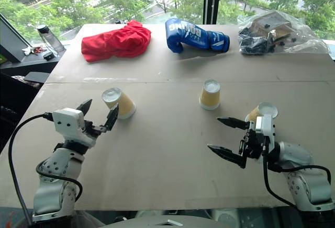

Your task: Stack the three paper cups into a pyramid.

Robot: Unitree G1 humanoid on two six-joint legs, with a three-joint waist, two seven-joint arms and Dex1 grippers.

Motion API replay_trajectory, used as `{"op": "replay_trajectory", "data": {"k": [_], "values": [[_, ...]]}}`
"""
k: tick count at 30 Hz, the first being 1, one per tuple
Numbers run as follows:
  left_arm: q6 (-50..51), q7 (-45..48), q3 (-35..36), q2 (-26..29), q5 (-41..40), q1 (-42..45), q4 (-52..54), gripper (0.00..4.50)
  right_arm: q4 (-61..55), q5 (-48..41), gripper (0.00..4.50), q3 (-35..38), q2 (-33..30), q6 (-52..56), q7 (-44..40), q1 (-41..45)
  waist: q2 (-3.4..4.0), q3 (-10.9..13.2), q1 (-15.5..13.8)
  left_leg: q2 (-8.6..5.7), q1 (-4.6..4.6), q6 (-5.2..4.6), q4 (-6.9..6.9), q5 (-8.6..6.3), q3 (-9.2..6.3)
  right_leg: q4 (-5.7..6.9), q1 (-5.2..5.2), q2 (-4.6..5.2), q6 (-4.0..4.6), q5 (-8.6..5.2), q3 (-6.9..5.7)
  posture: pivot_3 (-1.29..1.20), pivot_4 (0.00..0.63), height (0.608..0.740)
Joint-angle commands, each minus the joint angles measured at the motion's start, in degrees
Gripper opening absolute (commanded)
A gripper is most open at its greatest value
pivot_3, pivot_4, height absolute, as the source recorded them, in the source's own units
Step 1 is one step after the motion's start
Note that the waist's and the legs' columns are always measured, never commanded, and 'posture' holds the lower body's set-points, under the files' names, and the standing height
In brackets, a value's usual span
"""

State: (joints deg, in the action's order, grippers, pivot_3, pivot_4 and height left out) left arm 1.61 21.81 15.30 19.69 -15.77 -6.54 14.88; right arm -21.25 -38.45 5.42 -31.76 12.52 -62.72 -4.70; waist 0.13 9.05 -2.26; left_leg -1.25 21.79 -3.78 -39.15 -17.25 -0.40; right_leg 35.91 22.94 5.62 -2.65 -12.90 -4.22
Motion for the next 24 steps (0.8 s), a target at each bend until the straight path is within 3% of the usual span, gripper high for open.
{"op": "replay_trajectory", "data": {"k": [1, 10, 20, 24], "values": [[-2.5, 0.7, 0.1, 0.5, 0.6, 2.7, -3.6, 4.50, -0.5, 0.0, 4.45, 0.4, 0.8, -1.1, 1.0, 1.1, -0.01, 0.0, 0.0, 0.01, 0.00, 0.00, 0.00, 0.00, 0.00, 0.00, 0.00, -0.09, 0.00, 0.00, 0.00, 0.00, 0.150, 0.737], [-4.9, 3.8, -1.4, 1.4, 0.8, 9.2, -12.1, 4.50, -1.0, 0.1, 4.45, 0.2, 2.9, -1.8, 3.0, 2.5, -0.03, 0.0, 0.1, 0.02, 0.01, 0.24, 0.00, 0.14, -0.01, 0.00, 0.01, -0.09, -0.01, 0.00, 0.02, 0.00, 0.150, 0.737], [-6.6, 2.2, -2.0, -0.1, 1.6, 11.1, -13.5, 4.50, -2.5, -0.6, 4.45, -0.1, 3.9, -1.5, 4.3, 2.1, -0.03, 0.0, 0.1, 0.03, 0.00, 0.26, -0.01, 0.15, -0.01, 0.01, 0.01, 0.05, -0.05, 0.04, 0.05, 0.00, 0.150, 0.737], [-6.9, 2.2, -2.0, -0.7, 1.0, 11.4, -13.5, 3.22, -2.4, -0.6, 4.50, -0.3, 4.0, -1.5, 4.3, 2.0, -0.03, 0.0, 0.1, 0.03, 0.01, 0.26, -0.01, 0.15, 0.00, 0.01, 0.01, 0.04, -0.06, 0.04, 0.05, 0.00, 0.150, 0.737]]}}
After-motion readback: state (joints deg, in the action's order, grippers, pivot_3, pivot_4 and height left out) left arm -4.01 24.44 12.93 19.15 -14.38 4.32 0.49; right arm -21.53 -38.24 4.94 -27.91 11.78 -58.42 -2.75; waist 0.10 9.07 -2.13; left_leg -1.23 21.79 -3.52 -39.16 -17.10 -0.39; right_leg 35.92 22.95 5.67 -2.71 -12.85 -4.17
